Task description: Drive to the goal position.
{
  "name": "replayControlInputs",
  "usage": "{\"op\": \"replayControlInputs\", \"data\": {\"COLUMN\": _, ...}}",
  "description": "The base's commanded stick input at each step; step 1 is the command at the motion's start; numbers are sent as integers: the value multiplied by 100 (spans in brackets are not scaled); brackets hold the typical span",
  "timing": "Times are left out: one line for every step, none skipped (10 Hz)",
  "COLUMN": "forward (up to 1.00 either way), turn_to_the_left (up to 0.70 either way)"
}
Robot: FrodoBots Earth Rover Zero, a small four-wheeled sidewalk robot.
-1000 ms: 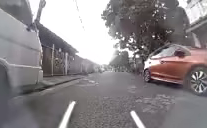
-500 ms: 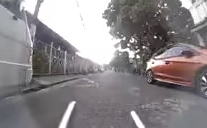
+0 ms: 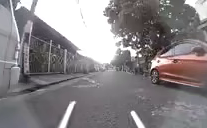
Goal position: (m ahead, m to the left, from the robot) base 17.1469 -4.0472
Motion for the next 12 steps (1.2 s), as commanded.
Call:
{"op": "replayControlInputs", "data": {"forward": 70, "turn_to_the_left": 0}}
{"op": "replayControlInputs", "data": {"forward": 70, "turn_to_the_left": 0}}
{"op": "replayControlInputs", "data": {"forward": 70, "turn_to_the_left": 0}}
{"op": "replayControlInputs", "data": {"forward": 70, "turn_to_the_left": 0}}
{"op": "replayControlInputs", "data": {"forward": 70, "turn_to_the_left": 0}}
{"op": "replayControlInputs", "data": {"forward": 70, "turn_to_the_left": 0}}
{"op": "replayControlInputs", "data": {"forward": 70, "turn_to_the_left": 0}}
{"op": "replayControlInputs", "data": {"forward": 70, "turn_to_the_left": 0}}
{"op": "replayControlInputs", "data": {"forward": 70, "turn_to_the_left": 0}}
{"op": "replayControlInputs", "data": {"forward": 70, "turn_to_the_left": 0}}
{"op": "replayControlInputs", "data": {"forward": 70, "turn_to_the_left": 0}}
{"op": "replayControlInputs", "data": {"forward": 70, "turn_to_the_left": 0}}
